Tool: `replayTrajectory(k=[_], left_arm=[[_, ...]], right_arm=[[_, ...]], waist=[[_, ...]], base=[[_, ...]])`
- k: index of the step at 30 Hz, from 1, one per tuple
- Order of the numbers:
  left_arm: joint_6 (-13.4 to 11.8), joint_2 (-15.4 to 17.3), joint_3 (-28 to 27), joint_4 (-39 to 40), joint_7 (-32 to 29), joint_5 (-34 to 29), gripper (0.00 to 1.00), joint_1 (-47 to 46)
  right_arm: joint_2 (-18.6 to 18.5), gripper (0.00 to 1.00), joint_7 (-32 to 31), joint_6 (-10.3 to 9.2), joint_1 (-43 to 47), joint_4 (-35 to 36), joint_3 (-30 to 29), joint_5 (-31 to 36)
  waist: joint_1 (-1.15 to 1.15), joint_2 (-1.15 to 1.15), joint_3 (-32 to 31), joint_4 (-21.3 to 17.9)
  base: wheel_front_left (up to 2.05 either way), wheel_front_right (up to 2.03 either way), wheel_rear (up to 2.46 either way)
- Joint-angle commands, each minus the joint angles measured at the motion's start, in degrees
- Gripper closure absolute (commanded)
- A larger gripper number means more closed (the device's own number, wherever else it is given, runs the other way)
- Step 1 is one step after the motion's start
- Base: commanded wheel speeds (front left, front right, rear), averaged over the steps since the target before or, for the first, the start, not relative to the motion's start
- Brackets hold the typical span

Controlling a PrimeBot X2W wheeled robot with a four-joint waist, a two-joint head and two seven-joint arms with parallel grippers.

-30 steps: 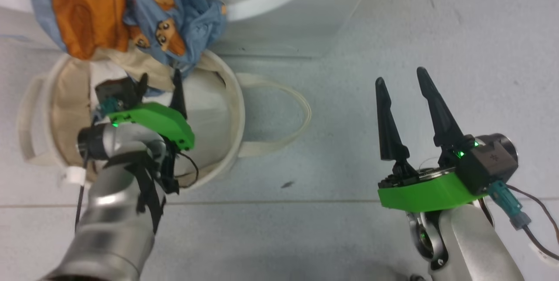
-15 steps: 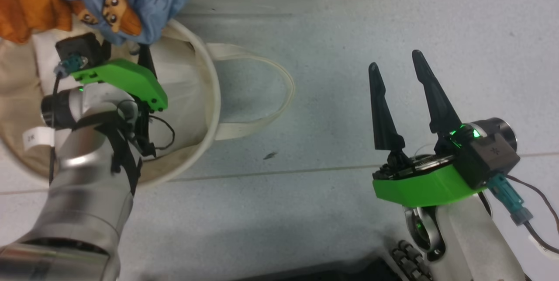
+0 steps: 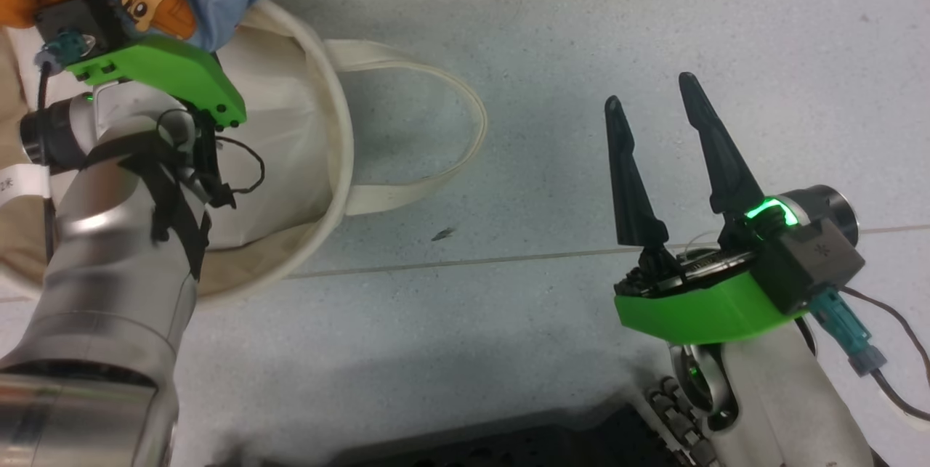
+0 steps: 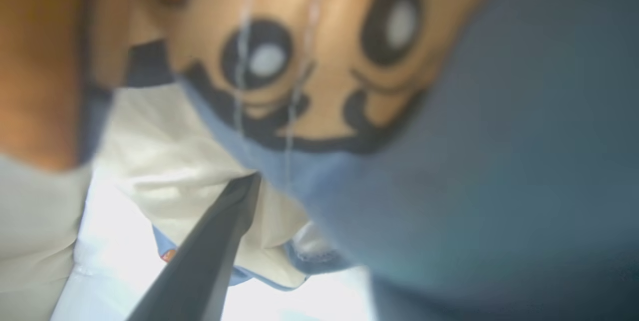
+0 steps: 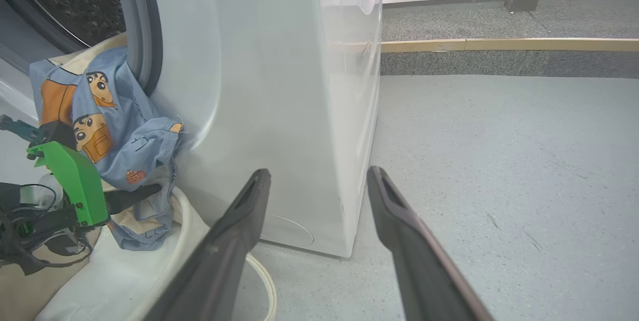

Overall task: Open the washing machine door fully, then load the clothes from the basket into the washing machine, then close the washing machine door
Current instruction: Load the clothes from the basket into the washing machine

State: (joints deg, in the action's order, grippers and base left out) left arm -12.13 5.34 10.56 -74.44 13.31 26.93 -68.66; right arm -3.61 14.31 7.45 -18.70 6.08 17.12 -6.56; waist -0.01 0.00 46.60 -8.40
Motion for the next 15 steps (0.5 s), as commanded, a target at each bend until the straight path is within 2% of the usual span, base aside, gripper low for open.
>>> replayTrajectory(k=[1,8,15], left_arm=[[0.7,2.2,-1.2,0.6,1.1,0.7,0.99,-1.0],[3.0,1.1,-1.3,1.1,1.6,1.1,1.0,0.2],[3.9,1.1,-4.3,14.1,1.7,-1.7,1.0,6.8]], right_arm=[[0.2,0.0,0.7,0.03,1.4,2.1,1.2,0.6],[-0.1,0.0,0.7,0.03,1.6,1.8,0.9,0.7],[-0.3,0.0,0.7,0.03,1.5,0.9,1.7,0.1]], waist=[[0.01,0.0,-0.1,0.3],[0.01,0.0,-1.8,2.1],[0.01,0.0,-6.0,4.1]], base=[[0.0,0.0,0.0],[0.0,0.0,0.0],[0.0,0.0,0.0]])
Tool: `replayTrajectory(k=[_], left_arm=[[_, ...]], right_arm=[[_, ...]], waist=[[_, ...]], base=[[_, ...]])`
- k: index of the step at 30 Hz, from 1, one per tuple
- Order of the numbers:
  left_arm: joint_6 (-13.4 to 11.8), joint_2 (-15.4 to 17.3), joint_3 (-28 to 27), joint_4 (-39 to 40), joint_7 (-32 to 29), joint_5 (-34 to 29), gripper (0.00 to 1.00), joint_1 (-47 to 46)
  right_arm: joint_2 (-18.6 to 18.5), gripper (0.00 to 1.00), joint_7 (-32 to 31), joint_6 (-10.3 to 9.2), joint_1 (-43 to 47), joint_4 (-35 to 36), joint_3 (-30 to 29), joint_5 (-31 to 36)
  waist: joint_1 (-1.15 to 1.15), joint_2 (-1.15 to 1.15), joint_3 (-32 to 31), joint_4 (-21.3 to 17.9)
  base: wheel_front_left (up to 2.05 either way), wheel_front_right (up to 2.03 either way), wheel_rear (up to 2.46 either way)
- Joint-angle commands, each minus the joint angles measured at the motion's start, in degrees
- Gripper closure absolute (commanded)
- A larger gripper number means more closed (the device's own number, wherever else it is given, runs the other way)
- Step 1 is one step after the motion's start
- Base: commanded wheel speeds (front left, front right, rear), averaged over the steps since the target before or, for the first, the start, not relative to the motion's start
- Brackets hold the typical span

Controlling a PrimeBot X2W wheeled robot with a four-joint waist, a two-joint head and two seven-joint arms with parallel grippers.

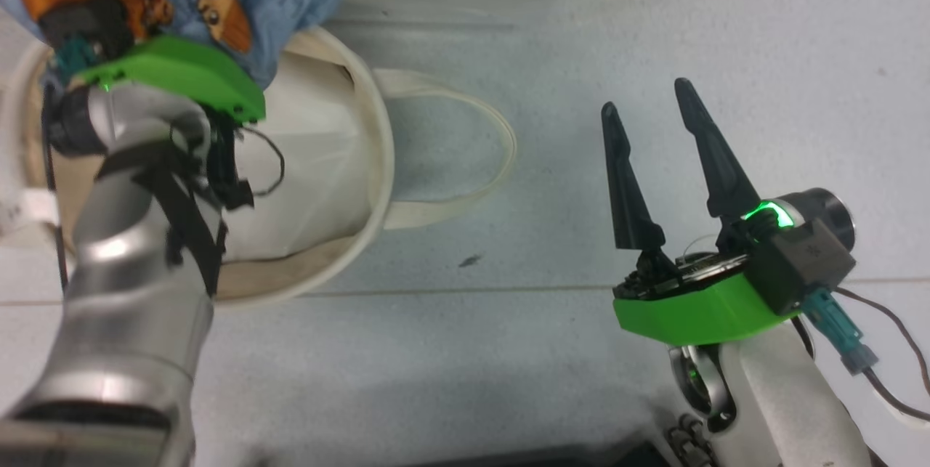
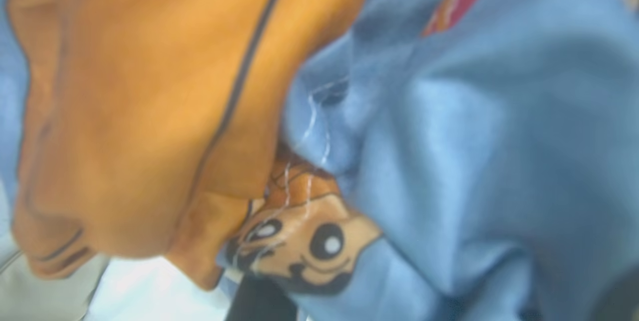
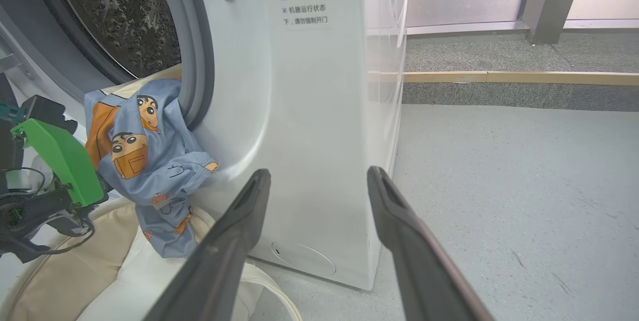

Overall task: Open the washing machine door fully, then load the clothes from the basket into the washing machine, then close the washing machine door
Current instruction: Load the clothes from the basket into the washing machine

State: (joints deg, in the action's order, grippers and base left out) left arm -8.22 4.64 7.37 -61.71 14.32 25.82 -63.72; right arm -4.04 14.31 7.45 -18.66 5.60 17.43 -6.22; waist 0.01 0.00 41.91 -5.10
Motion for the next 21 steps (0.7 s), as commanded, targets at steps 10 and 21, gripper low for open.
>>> replayTrajectory(k=[10,21], left_arm=[[3.4,-0.3,-8.0,25.4,0.7,-11.7,1.0,14.1],[6.9,0.1,-16.3,31.5,0.7,-17.0,1.0,6.6]], right_arm=[[0.3,0.0,0.7,0.03,2.3,-0.5,3.5,-2.2],[0.9,0.0,0.7,0.03,1.8,-0.4,4.5,-3.5]], waist=[[-0.01,0.0,-9.0,1.8],[-0.01,0.0,-7.6,-1.8]], base=[[0.0,0.0,0.0],[0.0,0.0,0.0]])
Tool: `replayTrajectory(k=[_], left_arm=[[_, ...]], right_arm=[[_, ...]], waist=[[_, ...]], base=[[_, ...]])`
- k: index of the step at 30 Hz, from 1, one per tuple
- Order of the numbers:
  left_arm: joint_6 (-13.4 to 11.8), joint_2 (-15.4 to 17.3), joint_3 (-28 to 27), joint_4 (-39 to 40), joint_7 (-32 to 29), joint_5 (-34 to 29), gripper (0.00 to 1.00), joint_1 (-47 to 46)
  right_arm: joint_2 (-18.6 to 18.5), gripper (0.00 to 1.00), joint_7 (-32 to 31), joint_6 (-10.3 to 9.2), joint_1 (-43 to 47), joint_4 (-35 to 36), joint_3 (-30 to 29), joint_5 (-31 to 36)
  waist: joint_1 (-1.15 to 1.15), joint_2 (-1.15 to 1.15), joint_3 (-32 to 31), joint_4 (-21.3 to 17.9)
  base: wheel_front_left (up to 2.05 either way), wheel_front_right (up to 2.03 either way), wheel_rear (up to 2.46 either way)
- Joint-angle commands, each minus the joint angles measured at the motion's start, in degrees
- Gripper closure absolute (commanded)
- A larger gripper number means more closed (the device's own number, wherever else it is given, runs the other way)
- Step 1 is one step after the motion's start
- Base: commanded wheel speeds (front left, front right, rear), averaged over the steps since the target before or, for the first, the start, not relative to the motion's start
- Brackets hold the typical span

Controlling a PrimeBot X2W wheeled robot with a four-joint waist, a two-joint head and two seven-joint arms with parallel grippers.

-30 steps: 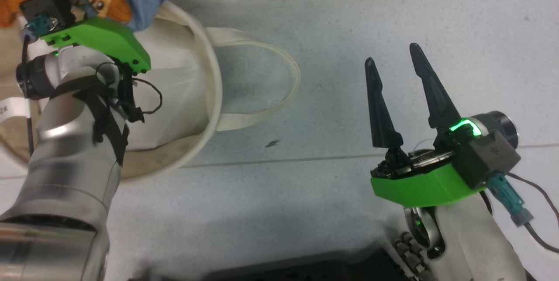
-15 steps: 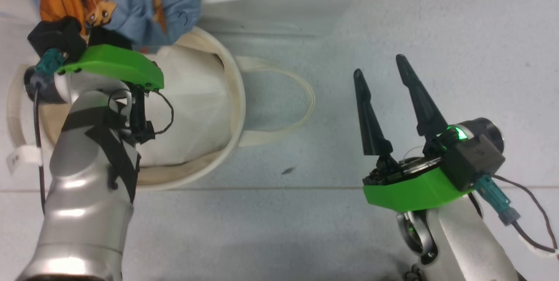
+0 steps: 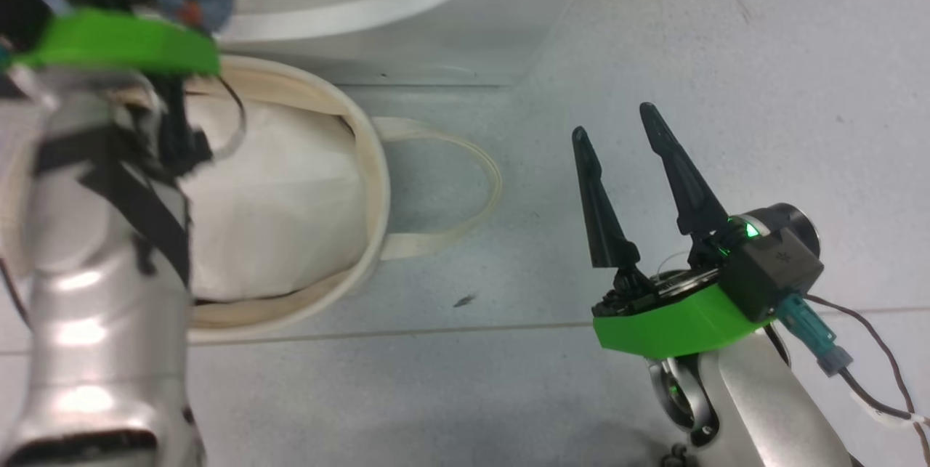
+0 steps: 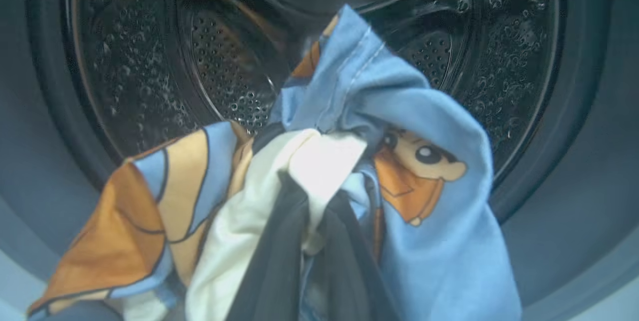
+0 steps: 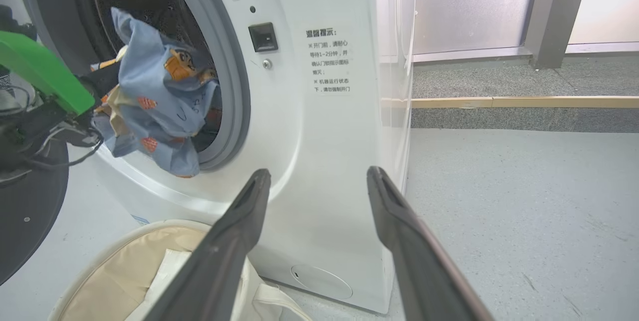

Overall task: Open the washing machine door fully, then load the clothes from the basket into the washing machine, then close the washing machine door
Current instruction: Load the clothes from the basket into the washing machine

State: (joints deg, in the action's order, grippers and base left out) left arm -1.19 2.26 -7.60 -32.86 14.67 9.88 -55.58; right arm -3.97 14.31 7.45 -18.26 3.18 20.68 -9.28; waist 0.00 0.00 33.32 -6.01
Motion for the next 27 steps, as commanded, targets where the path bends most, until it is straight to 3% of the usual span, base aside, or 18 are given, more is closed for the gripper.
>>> replayTrajectory(k=[1,14,20,26,27], left_arm=[[-0.3,3.2,-1.5,3.2,0.3,-2.4,1.0,-2.4],[-2.3,9.7,-1.7,-1.0,0.3,-9.3,1.0,-18.8],[-4.8,13.1,-0.2,-5.9,0.3,-11.8,1.0,-28.3],[-6.1,14.3,0.6,-8.3,0.3,-11.7,1.0,-32.4],[-6.0,14.1,1.0,-9.2,0.3,-11.7,0.93,-32.5]], right_arm=[[0.9,0.0,0.7,0.03,1.3,2.3,1.3,-0.6],[1.1,0.0,0.7,0.03,-0.1,4.6,1.6,-1.8],[1.1,0.0,0.7,0.03,-0.7,5.6,1.8,-2.4],[1.1,0.0,0.7,0.03,-0.5,6.0,1.4,-2.5],[1.1,0.0,0.7,0.03,-0.5,6.0,1.4,-2.3]], waist=[[0.0,0.0,1.6,-1.3],[0.0,0.0,8.9,-5.0],[0.0,0.0,12.3,-6.7],[0.0,0.0,14.1,-7.2],[0.0,0.0,14.3,-7.1]], base=[[0.0,0.0,0.0],[0.0,0.0,0.0],[0.0,0.0,0.0],[0.0,0.0,0.0],[0.0,0.0,0.0]])
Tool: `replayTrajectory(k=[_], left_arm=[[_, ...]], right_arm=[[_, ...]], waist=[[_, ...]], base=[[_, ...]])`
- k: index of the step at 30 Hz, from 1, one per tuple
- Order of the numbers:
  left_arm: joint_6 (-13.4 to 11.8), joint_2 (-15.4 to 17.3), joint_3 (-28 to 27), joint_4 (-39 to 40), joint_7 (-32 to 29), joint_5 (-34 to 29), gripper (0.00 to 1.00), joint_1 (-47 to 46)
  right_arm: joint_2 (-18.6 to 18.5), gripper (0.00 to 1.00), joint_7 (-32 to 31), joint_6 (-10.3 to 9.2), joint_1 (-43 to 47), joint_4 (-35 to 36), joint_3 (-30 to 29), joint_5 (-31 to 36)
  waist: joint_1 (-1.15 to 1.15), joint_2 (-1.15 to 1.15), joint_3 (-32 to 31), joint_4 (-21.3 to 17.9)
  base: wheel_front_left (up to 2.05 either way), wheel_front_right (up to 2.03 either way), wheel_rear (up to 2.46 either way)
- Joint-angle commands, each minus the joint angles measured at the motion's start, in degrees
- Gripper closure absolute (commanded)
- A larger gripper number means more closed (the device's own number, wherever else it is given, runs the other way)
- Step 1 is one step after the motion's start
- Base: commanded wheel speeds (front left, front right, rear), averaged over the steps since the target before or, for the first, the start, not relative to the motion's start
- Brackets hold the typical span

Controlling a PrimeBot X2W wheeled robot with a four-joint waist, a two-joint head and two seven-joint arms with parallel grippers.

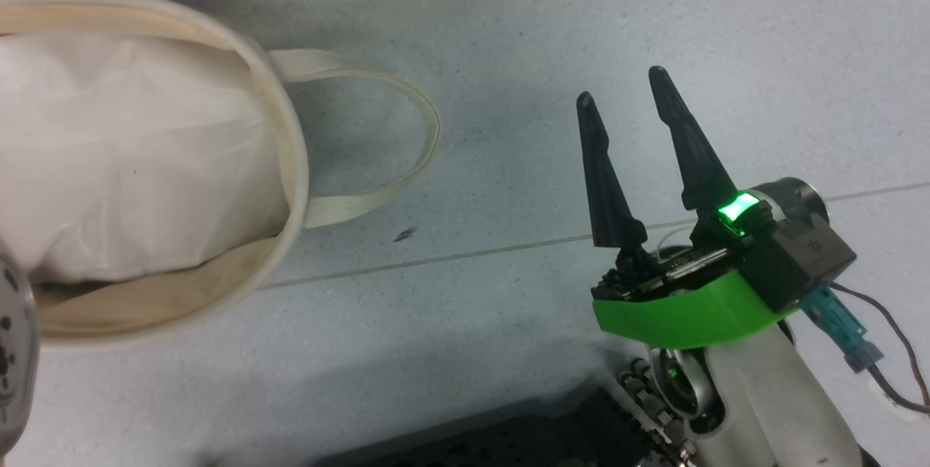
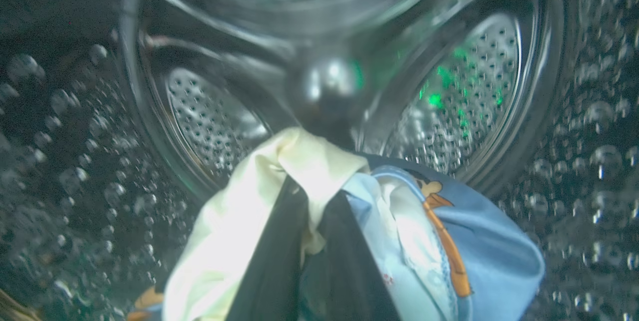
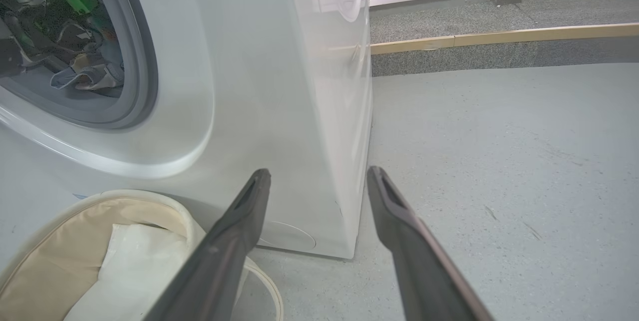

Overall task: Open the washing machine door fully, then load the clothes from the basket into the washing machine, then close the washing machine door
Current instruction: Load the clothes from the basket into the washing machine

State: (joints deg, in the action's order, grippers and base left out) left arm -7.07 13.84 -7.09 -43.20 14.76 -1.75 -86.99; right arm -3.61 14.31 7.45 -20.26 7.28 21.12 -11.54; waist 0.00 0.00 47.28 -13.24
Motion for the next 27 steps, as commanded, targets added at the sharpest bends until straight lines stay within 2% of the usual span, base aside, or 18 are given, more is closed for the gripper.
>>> replayTrajectory(k=[1,7,11,18,27], left_arm=[[-0.1,2.3,0.7,0.0,0.2,0.1,0.0,-1.1],[1.4,0.6,2.1,-2.8,0.2,1.3,0.0,-1.1],[2.2,-1.1,2.4,-0.6,0.2,2.6,0.0,1.1],[3.3,-4.0,2.9,2.9,0.2,3.6,0.0,10.9],[4.5,-6.7,2.1,5.8,0.2,4.8,0.0,25.4]], right_arm=[[0.7,0.0,0.7,0.03,1.3,1.9,1.1,0.1],[0.7,0.0,0.7,0.03,0.5,2.0,1.5,0.6],[0.7,0.0,0.7,0.03,0.3,2.0,1.5,1.0],[0.7,0.0,0.7,0.03,0.3,1.0,1.4,2.0],[0.7,0.0,0.7,0.03,1.3,-1.7,2.3,2.0]], waist=[[0.0,0.0,0.5,0.3],[0.0,0.0,0.7,1.6],[0.0,0.0,-0.4,3.0],[0.0,0.0,-5.0,5.8],[0.0,0.0,-14.1,8.9]], base=[[0.0,0.0,0.0],[0.0,0.0,0.0],[0.0,0.0,0.0],[0.0,0.0,0.0],[0.0,0.0,0.0]])
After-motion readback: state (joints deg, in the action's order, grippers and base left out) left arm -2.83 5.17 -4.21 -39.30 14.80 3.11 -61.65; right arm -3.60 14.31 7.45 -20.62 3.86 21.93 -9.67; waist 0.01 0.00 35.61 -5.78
